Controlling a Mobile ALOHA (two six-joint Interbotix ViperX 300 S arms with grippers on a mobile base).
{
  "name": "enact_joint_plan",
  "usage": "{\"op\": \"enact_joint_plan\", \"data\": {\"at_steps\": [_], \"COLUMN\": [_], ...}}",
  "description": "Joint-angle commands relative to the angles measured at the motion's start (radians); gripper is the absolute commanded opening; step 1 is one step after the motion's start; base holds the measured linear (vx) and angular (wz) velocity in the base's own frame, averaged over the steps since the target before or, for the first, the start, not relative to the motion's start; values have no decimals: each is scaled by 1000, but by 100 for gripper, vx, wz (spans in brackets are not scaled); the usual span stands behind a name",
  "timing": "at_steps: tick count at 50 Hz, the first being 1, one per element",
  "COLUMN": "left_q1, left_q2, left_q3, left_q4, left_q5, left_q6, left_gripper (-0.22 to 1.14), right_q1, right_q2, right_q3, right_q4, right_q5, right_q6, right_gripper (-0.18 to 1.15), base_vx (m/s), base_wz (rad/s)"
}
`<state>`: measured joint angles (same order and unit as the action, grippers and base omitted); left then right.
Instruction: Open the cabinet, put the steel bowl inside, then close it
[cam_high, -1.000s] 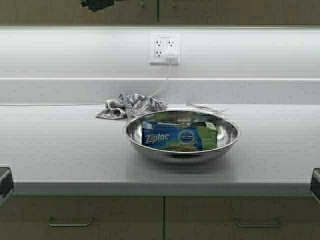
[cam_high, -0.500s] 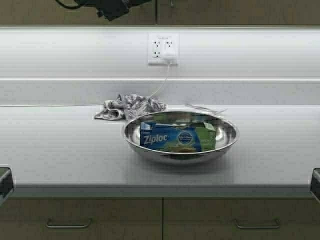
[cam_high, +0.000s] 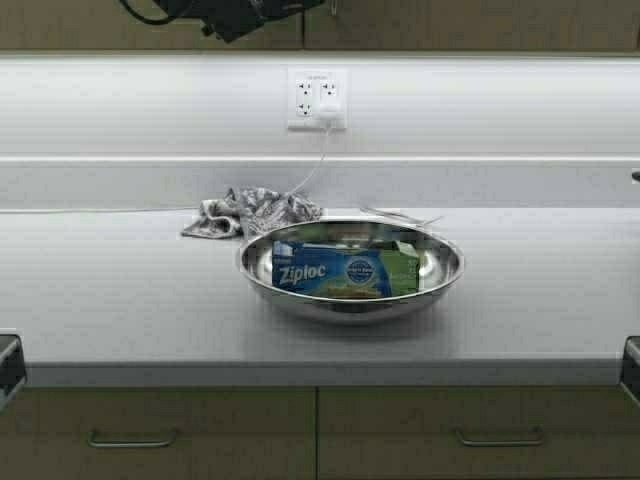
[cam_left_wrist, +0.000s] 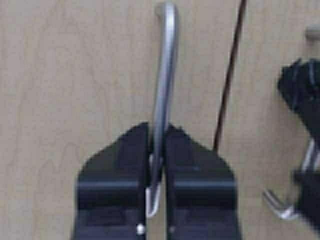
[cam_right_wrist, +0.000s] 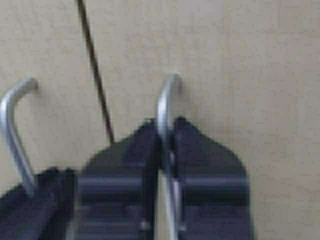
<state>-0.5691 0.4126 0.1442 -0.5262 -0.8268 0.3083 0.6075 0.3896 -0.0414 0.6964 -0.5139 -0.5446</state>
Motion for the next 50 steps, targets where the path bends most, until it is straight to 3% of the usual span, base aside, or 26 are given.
{"op": "enact_joint_plan", "data": {"at_steps": [1,15,23,30,40,50], "left_q1": [-2,-5,12,74,163,239], "left_q2": [-103,-420,-601,-727,-887,-1055], "left_q3": [54,383,549,629,689,785], "left_q4": [-2,48,52,75,210,238], "left_q5": [20,87,140,296,531,663], "left_q6": [-25,-17,-14,-11,-14,-14], "left_gripper": [3,4,3,3,3,3], "right_q1": [-2,61,49,5,-58,-130], "right_q2": [-74,-359,-526,-643,-778,-927], "right_q3": [40,356,531,638,736,862], "right_q4": [3,-5,-20,-72,-100,-104], "right_q5": [26,43,133,261,387,443], "right_q6": [12,9,9,8,9,9], "right_gripper": [11,8,8,8,8,8], "base_vx": [-8,-2,-1,-2,-6,-5], "base_wz": [-5,-1,-1,0,1,2]}}
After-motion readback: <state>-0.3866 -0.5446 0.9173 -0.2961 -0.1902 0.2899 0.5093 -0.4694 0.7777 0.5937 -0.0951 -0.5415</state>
